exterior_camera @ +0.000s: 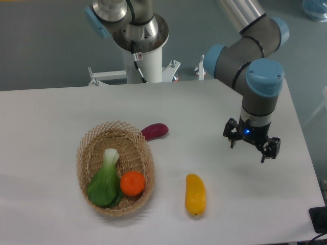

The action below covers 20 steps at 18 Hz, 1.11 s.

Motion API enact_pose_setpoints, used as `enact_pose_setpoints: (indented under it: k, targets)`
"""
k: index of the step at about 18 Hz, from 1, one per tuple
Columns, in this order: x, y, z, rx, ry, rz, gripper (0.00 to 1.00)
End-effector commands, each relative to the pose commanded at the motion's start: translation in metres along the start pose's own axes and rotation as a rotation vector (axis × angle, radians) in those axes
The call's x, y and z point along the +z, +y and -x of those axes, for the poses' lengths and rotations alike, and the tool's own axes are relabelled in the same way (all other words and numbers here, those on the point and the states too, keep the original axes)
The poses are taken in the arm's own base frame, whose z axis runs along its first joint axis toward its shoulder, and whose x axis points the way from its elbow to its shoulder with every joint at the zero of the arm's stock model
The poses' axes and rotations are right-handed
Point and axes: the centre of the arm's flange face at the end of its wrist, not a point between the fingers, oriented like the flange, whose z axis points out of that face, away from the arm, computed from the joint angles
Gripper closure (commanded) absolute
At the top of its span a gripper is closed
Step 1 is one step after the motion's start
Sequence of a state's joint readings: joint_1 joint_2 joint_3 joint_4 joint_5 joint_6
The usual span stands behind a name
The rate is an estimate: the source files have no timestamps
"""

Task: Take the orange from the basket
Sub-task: 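Move the open gripper over the wicker basket toward the orange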

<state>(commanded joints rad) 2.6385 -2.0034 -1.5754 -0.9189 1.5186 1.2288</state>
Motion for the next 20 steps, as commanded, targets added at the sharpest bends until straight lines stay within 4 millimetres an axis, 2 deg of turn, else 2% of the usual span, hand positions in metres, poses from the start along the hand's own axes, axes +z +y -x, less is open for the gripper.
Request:
enact_pose_setpoints:
  k: [4, 6, 14, 20]
  targets:
    - [0.006, -0.022, -0.021, -0.038, 0.017, -0.008, 0.00]
    - [0.006, -0.042, -0.033, -0.067, -0.006, -0.025, 0.00]
    - [0.013, -0.101, -0.088, -0.012, 0.007, -0.050, 0.00]
    - [0.028, -0.122, -0.124, 0.065, 0.003, -0.062, 0.00]
